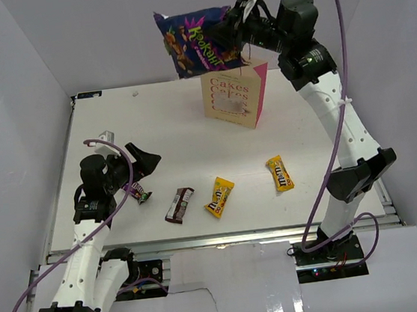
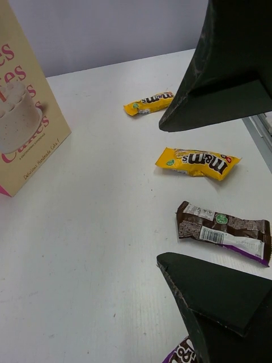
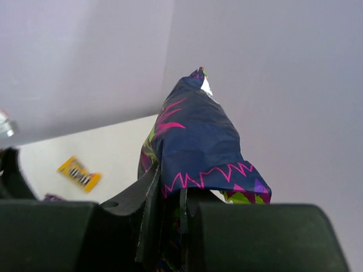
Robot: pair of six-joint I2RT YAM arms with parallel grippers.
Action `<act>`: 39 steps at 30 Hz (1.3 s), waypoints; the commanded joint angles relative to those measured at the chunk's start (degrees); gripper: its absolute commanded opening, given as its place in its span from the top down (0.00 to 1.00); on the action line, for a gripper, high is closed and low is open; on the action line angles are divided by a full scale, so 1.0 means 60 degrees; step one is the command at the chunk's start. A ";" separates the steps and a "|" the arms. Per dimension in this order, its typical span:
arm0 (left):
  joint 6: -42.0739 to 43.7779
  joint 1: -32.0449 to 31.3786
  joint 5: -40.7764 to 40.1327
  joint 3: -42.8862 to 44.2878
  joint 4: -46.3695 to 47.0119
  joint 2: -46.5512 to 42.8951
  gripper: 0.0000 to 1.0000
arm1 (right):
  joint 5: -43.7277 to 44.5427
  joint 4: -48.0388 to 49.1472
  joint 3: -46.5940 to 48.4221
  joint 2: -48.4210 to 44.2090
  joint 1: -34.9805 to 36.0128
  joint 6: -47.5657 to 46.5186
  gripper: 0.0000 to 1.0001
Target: Place the snacks into the paper bag
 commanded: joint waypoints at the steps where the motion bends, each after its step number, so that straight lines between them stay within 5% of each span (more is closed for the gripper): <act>1: -0.0049 0.0053 0.0190 -0.0032 -0.0046 -0.0203 0.02 | 0.1146 0.2234 0.1650 0.0244 -0.0154 -0.0098 0.92; 18: -0.0151 0.0039 0.0351 -0.0105 -0.0105 -0.0247 0.02 | 0.3374 0.4578 0.3090 0.1548 -0.0988 -0.1534 0.92; 39: -0.0312 0.0039 0.0659 -0.0559 0.0159 -0.0291 0.02 | 0.2160 0.3964 0.1832 0.1388 -0.1956 -0.1636 0.92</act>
